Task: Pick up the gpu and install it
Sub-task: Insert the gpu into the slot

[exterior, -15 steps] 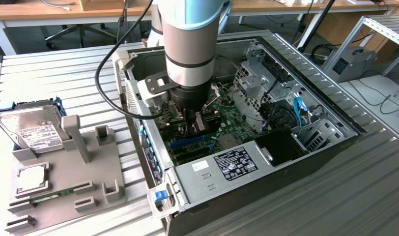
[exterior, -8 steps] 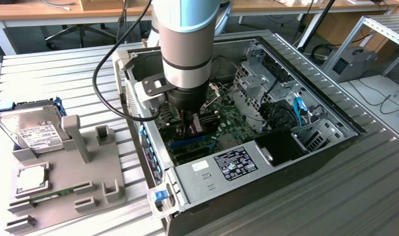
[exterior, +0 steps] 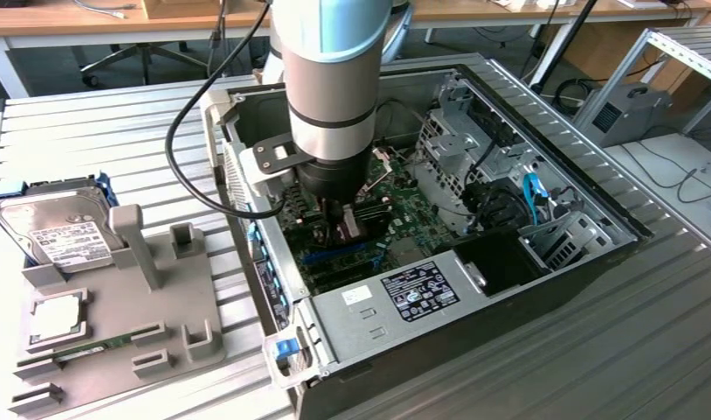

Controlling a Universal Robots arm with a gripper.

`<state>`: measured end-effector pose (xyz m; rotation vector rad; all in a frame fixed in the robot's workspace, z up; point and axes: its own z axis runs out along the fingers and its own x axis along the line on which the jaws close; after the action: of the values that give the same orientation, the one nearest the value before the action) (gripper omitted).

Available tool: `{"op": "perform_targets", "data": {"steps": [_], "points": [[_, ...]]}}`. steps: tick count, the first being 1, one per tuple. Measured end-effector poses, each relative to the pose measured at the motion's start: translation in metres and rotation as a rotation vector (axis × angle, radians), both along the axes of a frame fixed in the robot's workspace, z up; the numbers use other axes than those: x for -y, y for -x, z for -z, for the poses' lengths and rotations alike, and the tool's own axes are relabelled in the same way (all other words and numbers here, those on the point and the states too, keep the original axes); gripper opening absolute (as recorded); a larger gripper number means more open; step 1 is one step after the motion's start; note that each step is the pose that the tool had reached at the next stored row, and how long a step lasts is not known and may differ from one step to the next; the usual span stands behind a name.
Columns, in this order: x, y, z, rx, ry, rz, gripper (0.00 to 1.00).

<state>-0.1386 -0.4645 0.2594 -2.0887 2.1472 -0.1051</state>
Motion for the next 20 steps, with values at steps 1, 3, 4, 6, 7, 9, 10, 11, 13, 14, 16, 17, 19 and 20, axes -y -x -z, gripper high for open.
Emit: {"op": "perform_targets", "data": {"steps": [1, 3, 4, 6, 7, 9, 10, 11, 13, 14, 16, 17, 19, 20], "points": [[0.0000, 0.0000, 0.0001, 0.0000, 0.0001, 0.000, 0.29], [0.0000, 0.0000, 0.0001, 0.0000, 0.0001, 0.000, 0.29], [0.0000, 0.0000, 0.0002, 0.0001, 0.0000, 0.000, 0.29], [0.0000, 0.0000, 0.0002, 0.0001, 0.0000, 0.000, 0.29], [0.0000, 0.0000, 0.0002, 0.0001, -0.0001, 0.000, 0.29], [-0.0001, 0.0000, 0.0003, 0.0002, 0.0003, 0.000, 0.29], [-0.0004, 0.0000, 0.0004, 0.0003, 0.0003, -0.001, 0.29], [-0.0008, 0.0000, 0.0003, 0.0002, 0.0007, -0.001, 0.29], [-0.0029, 0.0000, 0.0002, 0.0000, 0.0017, -0.006, 0.29], [-0.0035, -0.0001, 0.0003, 0.0001, 0.0017, -0.008, 0.29], [-0.0035, -0.0001, 0.0008, 0.0000, 0.0022, -0.008, 0.29], [-0.0035, 0.0000, 0.0019, 0.0000, 0.0032, -0.008, 0.29], [-0.0035, 0.0000, 0.0029, 0.0000, 0.0038, -0.008, 0.29], [-0.0036, 0.0000, 0.0033, 0.0000, 0.0042, -0.008, 0.29]]}}
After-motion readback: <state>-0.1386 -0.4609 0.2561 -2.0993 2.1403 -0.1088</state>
